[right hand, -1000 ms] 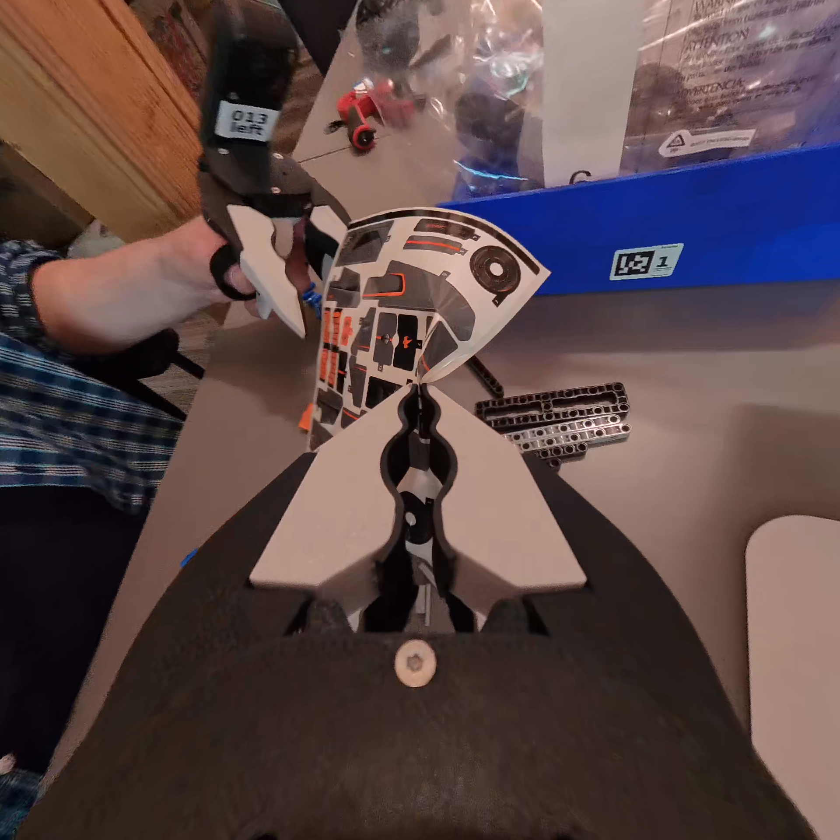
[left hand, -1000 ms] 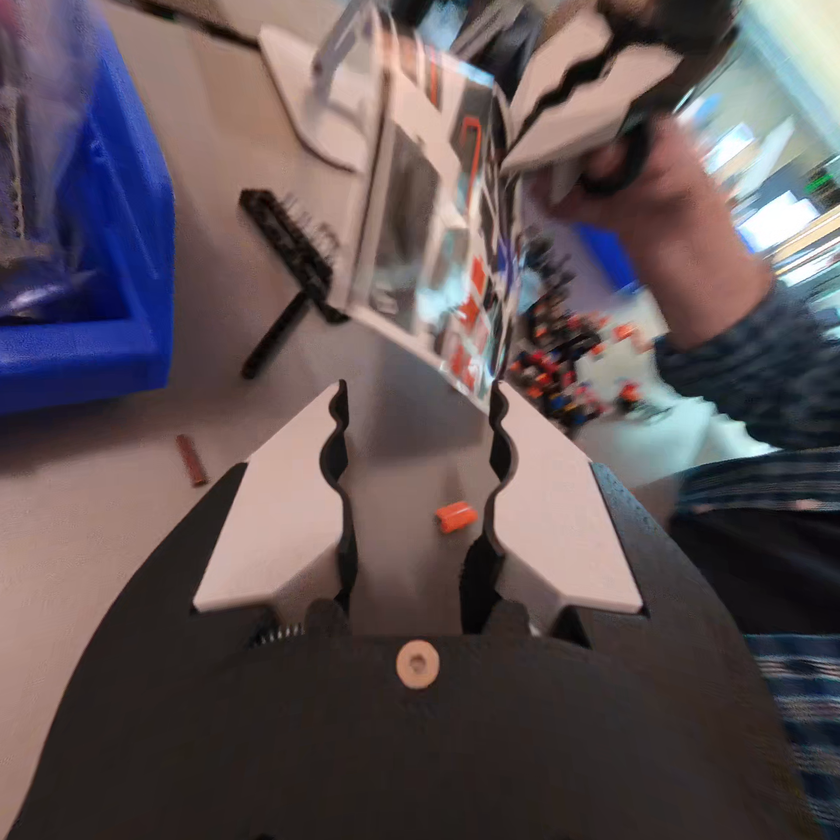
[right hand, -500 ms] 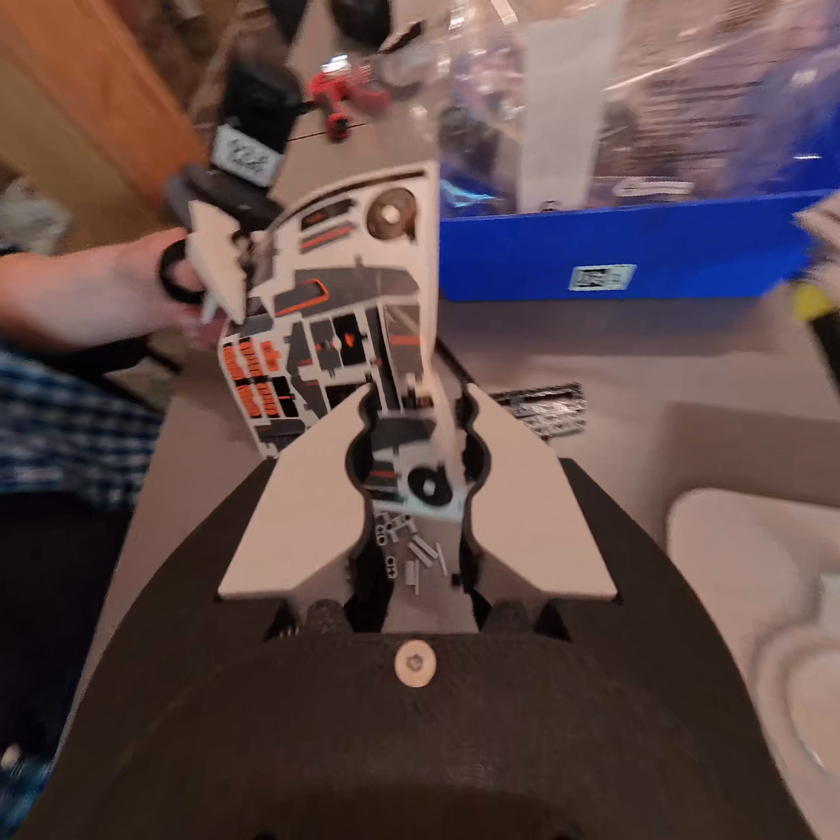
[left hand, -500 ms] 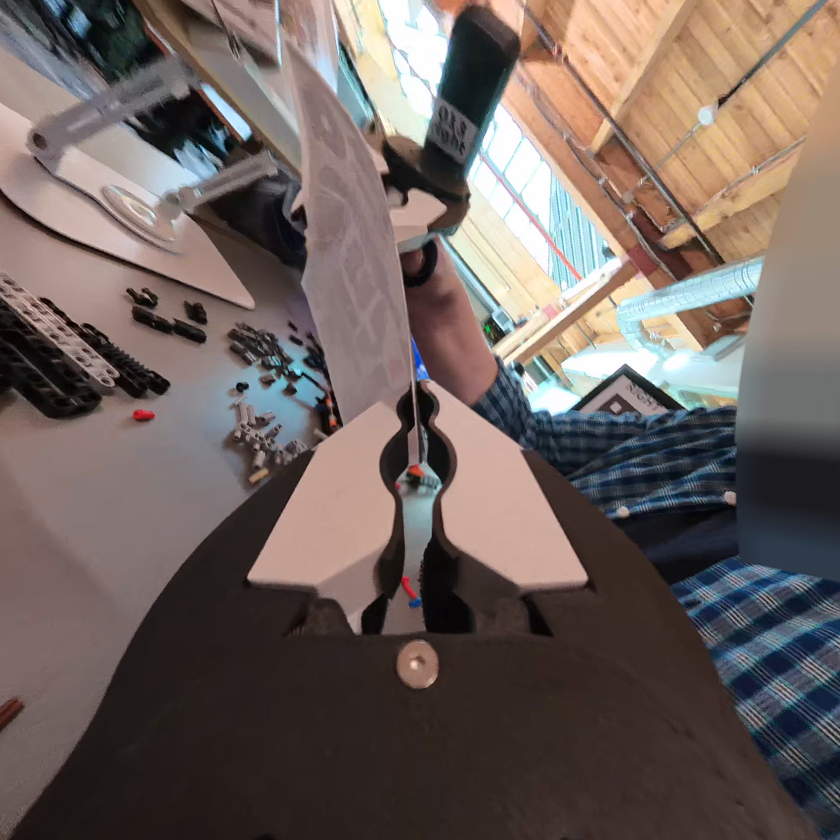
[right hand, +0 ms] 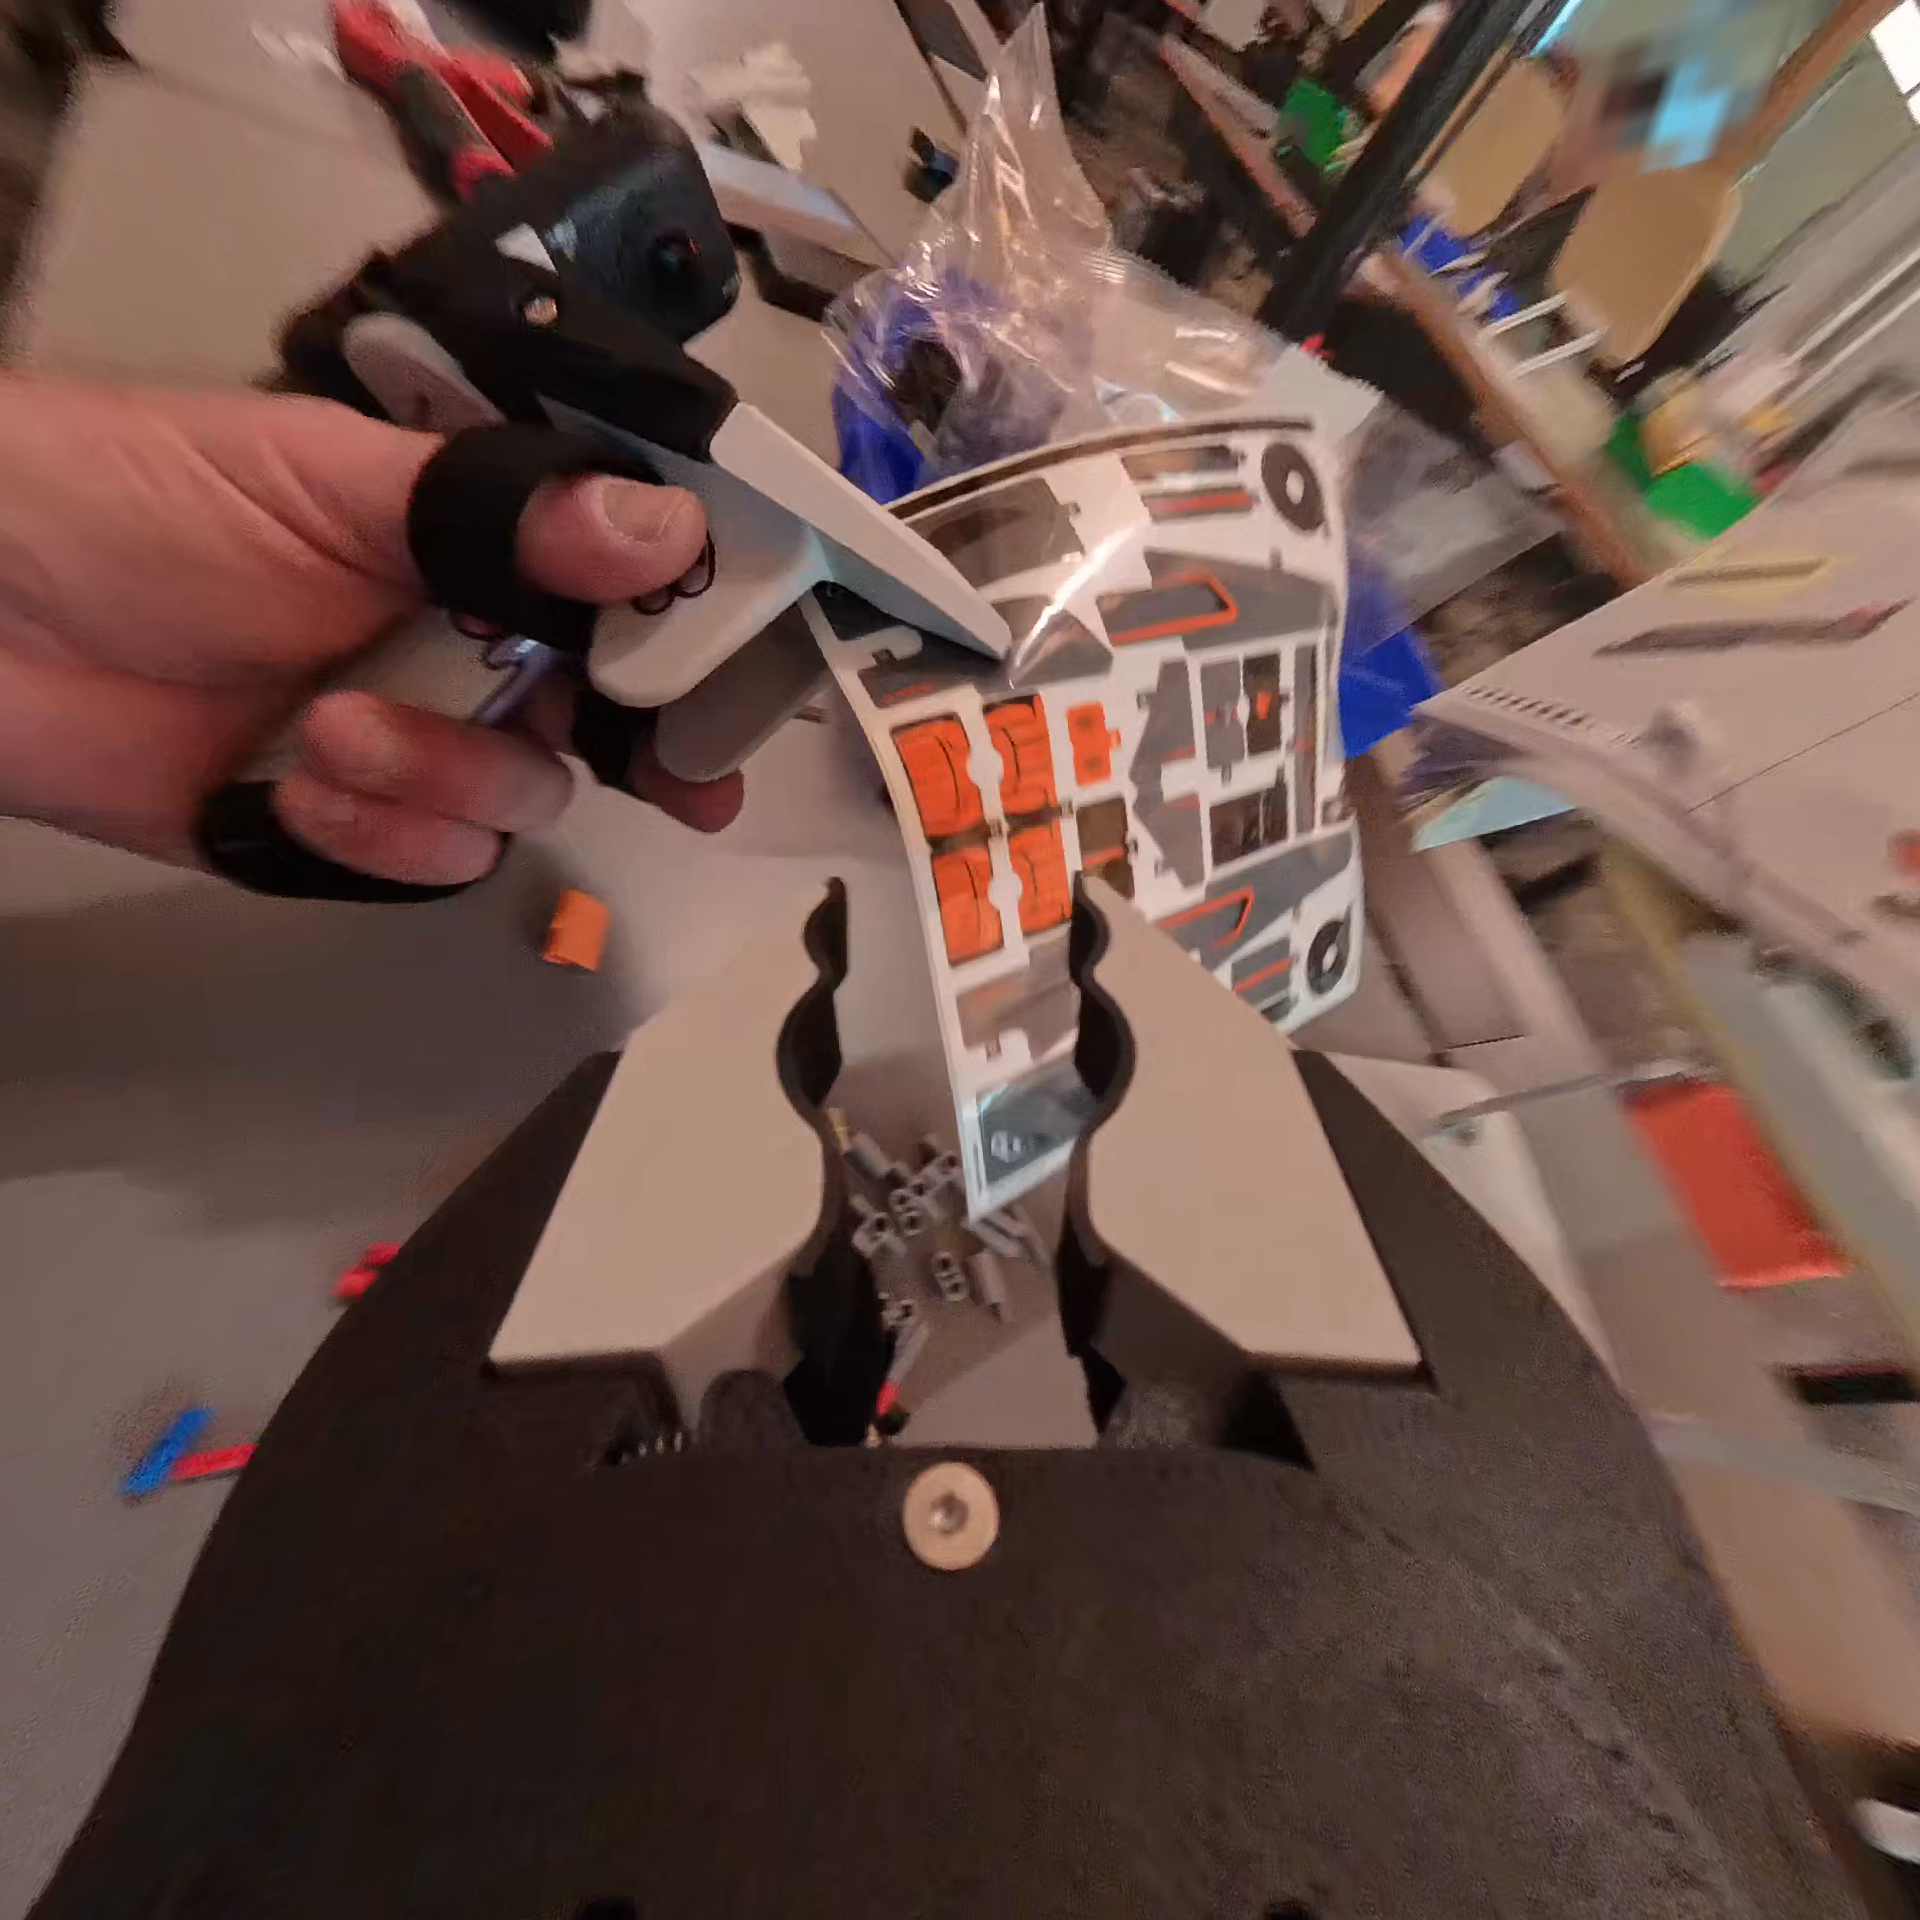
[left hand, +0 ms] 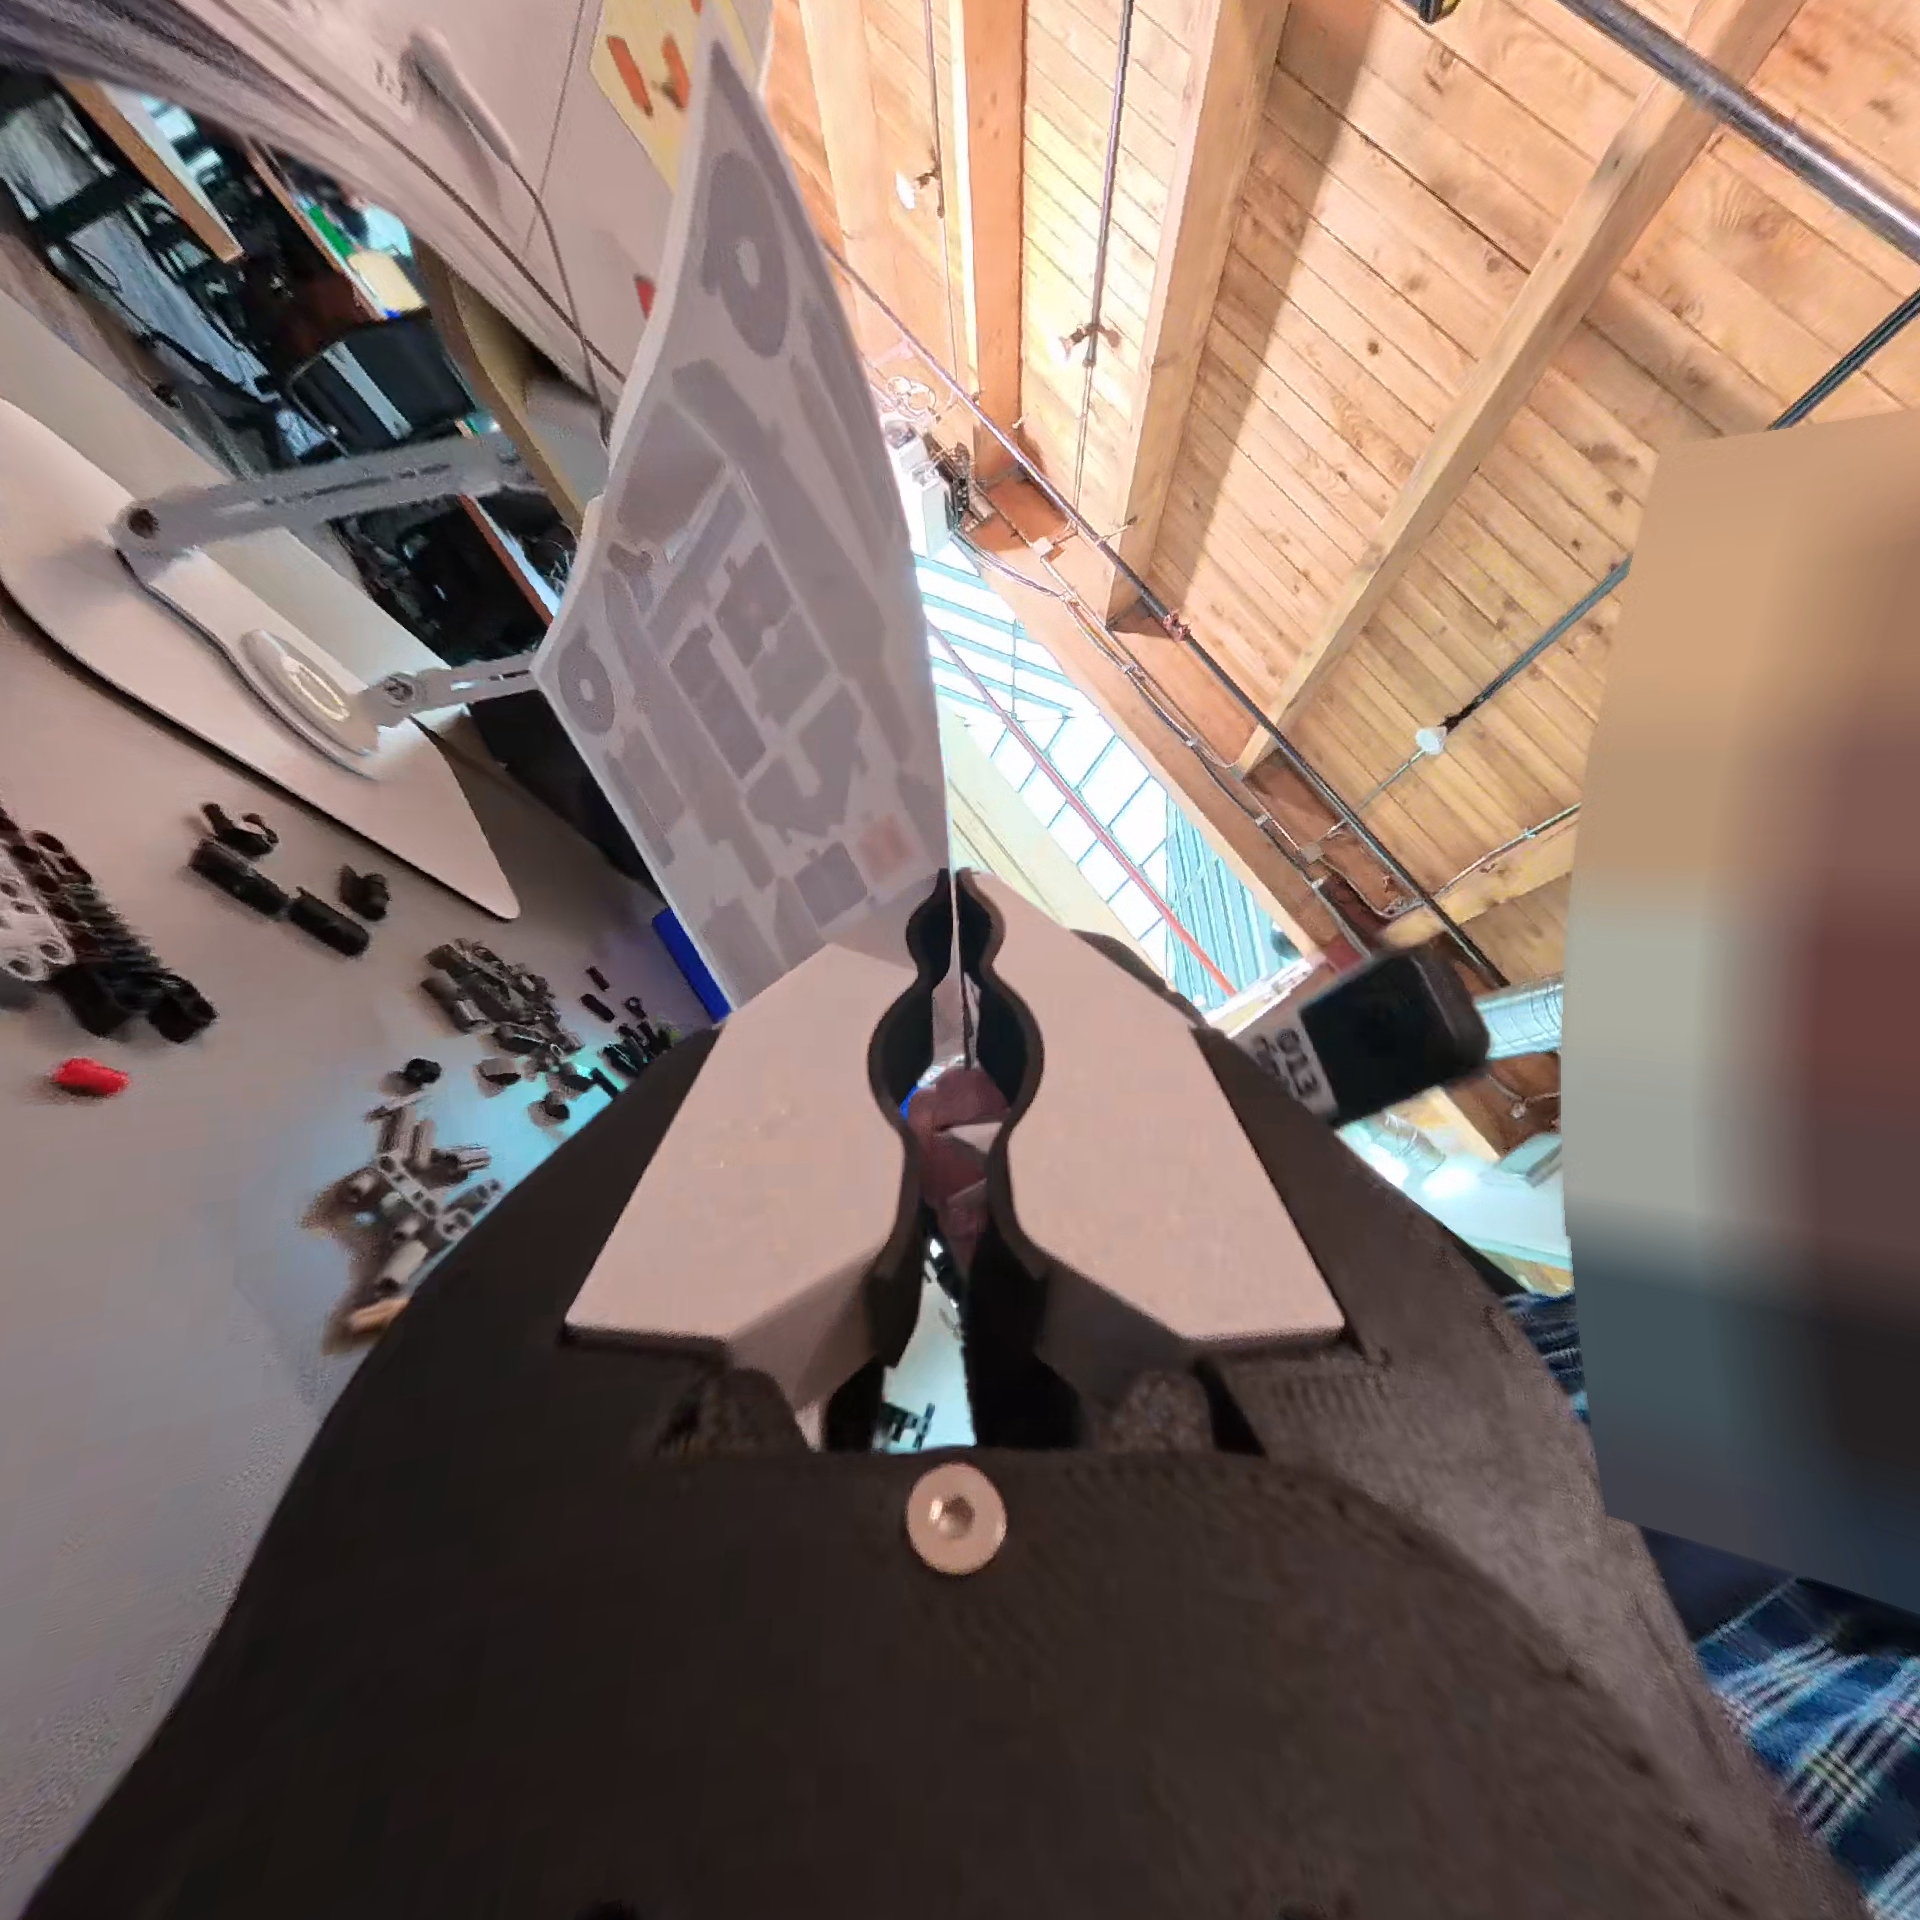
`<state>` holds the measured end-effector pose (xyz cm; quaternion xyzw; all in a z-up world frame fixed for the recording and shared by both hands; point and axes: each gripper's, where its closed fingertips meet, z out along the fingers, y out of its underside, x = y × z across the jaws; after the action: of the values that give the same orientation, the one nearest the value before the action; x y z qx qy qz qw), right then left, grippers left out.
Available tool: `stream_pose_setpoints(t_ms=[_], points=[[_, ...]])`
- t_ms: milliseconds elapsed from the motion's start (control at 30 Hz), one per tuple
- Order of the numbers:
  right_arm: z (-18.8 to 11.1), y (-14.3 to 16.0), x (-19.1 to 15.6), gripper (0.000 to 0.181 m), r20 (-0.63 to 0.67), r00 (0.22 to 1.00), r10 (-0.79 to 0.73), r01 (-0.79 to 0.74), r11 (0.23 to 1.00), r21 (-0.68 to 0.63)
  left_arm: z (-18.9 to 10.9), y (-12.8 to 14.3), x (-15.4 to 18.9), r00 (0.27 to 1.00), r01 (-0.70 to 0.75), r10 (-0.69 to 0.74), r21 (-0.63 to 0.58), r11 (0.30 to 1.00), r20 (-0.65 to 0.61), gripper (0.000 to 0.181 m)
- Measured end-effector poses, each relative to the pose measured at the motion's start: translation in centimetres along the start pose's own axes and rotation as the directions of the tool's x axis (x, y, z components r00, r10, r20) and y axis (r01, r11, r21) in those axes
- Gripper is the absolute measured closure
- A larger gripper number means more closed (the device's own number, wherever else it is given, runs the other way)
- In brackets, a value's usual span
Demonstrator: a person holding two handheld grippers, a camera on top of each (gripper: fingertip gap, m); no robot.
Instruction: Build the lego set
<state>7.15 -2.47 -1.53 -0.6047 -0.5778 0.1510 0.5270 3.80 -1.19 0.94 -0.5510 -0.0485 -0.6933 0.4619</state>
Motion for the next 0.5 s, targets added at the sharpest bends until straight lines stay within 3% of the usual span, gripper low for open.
stream_pose_setpoints(t_ms=[133, 367, 433, 500], points=[[0.3, 0.1, 1.0, 0.179, -0.15, 0.978, -0.143, 0.143, 0.99, -0.011, 1.2, 0.8, 1.1, 0.999, 0.023, -0.022, 0.016, 1.0, -0.027, 0.181], [-1.6, -0.6, 1.0, 0.181, -0.196, 0.937, -0.29, 0.306, 0.95, 0.054, 1.9, 2.7, 2.7, 0.983, 0.087, -0.103, -0.107, 0.99, -0.152, 0.169], [-1.9, -0.6, 0.6, 0.181, -0.19, 0.921, -0.342, 0.359, 0.931, 0.066, 2.1, 3.2, 3.0, 0.978, 0.089, -0.11, -0.127, 0.988, -0.175, 0.171], [-2.1, -0.2, 0.6, 0.181, -0.154, 0.941, -0.301, 0.316, 0.945, 0.086, 2.2, 4.0, 3.2, 0.974, 0.089, -0.122, -0.172, 0.981, -0.193, 0.18]])
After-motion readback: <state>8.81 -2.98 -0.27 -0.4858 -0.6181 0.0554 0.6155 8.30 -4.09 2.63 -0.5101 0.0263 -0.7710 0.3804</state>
